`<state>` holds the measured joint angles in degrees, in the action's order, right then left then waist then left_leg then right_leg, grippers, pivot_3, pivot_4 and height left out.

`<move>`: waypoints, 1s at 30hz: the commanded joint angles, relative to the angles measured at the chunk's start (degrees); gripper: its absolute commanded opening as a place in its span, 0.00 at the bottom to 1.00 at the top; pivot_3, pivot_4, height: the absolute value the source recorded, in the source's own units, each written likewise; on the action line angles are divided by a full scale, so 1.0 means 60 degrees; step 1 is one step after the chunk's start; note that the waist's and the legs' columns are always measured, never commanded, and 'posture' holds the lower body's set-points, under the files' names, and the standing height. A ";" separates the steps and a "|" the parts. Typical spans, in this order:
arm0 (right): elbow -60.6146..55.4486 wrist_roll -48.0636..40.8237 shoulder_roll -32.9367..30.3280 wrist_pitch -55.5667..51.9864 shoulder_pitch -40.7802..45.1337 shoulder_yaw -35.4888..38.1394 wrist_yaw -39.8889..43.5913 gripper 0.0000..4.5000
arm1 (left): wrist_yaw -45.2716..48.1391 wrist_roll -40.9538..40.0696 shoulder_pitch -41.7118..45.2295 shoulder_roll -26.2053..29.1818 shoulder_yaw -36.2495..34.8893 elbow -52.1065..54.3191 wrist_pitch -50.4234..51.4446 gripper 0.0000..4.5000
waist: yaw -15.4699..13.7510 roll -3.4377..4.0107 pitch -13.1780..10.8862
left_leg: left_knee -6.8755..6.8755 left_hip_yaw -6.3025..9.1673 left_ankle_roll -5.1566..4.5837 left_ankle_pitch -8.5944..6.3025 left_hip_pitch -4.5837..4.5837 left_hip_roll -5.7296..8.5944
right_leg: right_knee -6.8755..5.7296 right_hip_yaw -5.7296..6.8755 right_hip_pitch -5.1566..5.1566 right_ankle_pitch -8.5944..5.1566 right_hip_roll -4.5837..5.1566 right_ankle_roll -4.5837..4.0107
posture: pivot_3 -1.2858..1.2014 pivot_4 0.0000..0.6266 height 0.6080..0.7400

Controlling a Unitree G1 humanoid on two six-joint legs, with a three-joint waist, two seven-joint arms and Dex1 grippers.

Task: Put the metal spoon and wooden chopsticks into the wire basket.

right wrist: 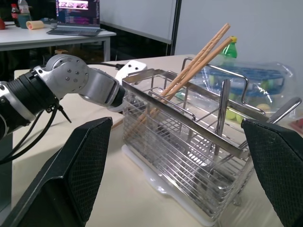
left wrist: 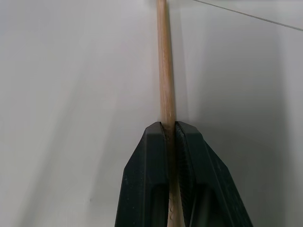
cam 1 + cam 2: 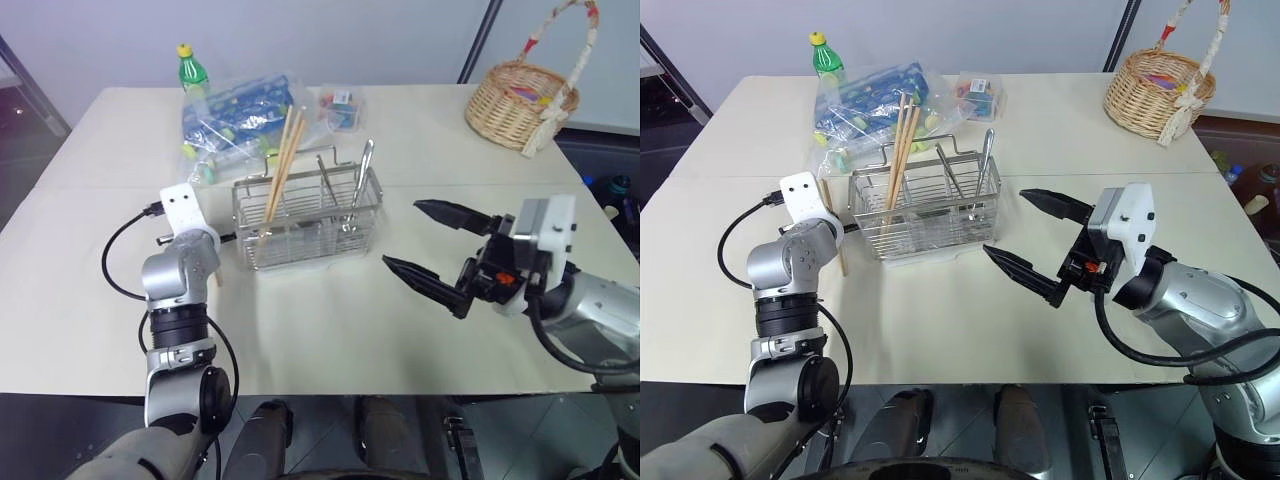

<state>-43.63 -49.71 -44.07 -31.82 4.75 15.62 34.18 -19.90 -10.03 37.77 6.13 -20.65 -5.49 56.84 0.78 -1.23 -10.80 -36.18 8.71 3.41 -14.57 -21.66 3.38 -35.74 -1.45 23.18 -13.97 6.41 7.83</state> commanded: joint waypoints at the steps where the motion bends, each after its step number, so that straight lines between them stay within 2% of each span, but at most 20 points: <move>1: -0.0222 -0.0157 -0.0030 0.0068 -0.0117 0.0304 0.0014 1.00 | 0.0594 0.0006 -0.0171 0.0618 -0.0062 0.0194 -0.0180 0.01 | 0.0010 0.0000 0.0000 | 0.0001 -0.0001 0.0000 0.0000 0.0000 -0.0001 | -0.0001 -0.0001 0.0000 0.0000 0.0000 0.0000 | 0.52 0.24 1.00; 4: -0.0322 -0.0310 -0.0148 0.0012 -0.0228 0.0526 0.0047 1.00 | 0.1771 -0.0280 -0.0340 0.1524 -0.0071 0.0531 -0.0525 0.01 | 0.0004 0.0000 -0.0001 | 0.0003 -0.0001 0.0000 0.0000 0.0000 -0.0004 | -0.0005 -0.0001 0.0004 -0.0001 -0.0005 -0.0001 | 0.52 0.24 1.00; 10: -0.0615 -0.0740 -0.0426 -0.0136 -0.0586 0.0862 0.0171 1.00 | 0.5997 -0.1516 -0.1002 0.4126 -0.0309 0.0668 -0.2334 0.01 | -0.0024 0.0000 -0.0003 | 0.0008 -0.0001 0.0001 0.0000 -0.0010 -0.0006 | -0.0002 -0.0001 0.0014 -0.0002 -0.0004 -0.0005 | 0.52 0.24 1.00; 14: -0.0670 -0.0971 -0.0598 -0.0224 -0.0577 0.0920 0.0168 1.00 | 0.8721 -0.2760 -0.0992 0.4921 -0.0724 0.0987 -0.3911 0.01 | -0.0090 0.0000 -0.0003 | 0.0003 0.0000 0.0001 0.0000 -0.0028 -0.0004 | 0.0024 0.0001 0.0009 -0.0002 0.0003 -0.0005 | 0.52 0.24 1.00; 17: -0.0670 -0.1113 -0.0705 -0.0299 -0.0544 0.0904 0.0181 1.00 | 0.9593 -0.3565 -0.0447 0.4857 -0.1076 0.0895 -0.4814 0.01 | -0.0101 0.0000 -0.0003 | 0.0004 0.0000 0.0000 0.0000 -0.0034 -0.0004 | 0.0045 0.0001 0.0006 -0.0001 0.0008 -0.0005 | 0.52 0.24 1.00; 23: -0.0719 -0.1770 -0.0983 -0.0605 -0.0493 0.0794 0.0280 1.00 | 1.0361 -0.5723 0.1177 0.4284 -0.1646 0.0306 -0.4824 0.01 | -0.0036 -0.0001 -0.0002 | 0.0002 0.0001 -0.0001 -0.0001 -0.0036 -0.0004 | 0.0044 0.0004 0.0007 0.0001 0.0007 -0.0002 | 0.52 0.24 1.00; 30: -0.0566 -0.1418 -0.0688 -0.0470 -0.0096 0.0318 0.0020 1.00 | 1.0568 -0.6525 0.2072 0.3104 -0.1495 -0.0832 -0.5349 0.01 | 0.0002 -0.0001 -0.0003 | 0.0000 0.0000 -0.0001 0.0000 -0.0027 -0.0005 | 0.0031 0.0003 0.0006 0.0001 0.0002 -0.0001 | 0.52 0.24 1.00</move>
<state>-46.02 -58.63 -48.52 -35.94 3.20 17.90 34.77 43.00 -47.91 48.68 25.08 -29.37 -10.30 26.63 0.79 -1.24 -10.82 -36.19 8.71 3.41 -14.57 -21.83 3.35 -35.54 -1.43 23.22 -13.96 6.42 7.83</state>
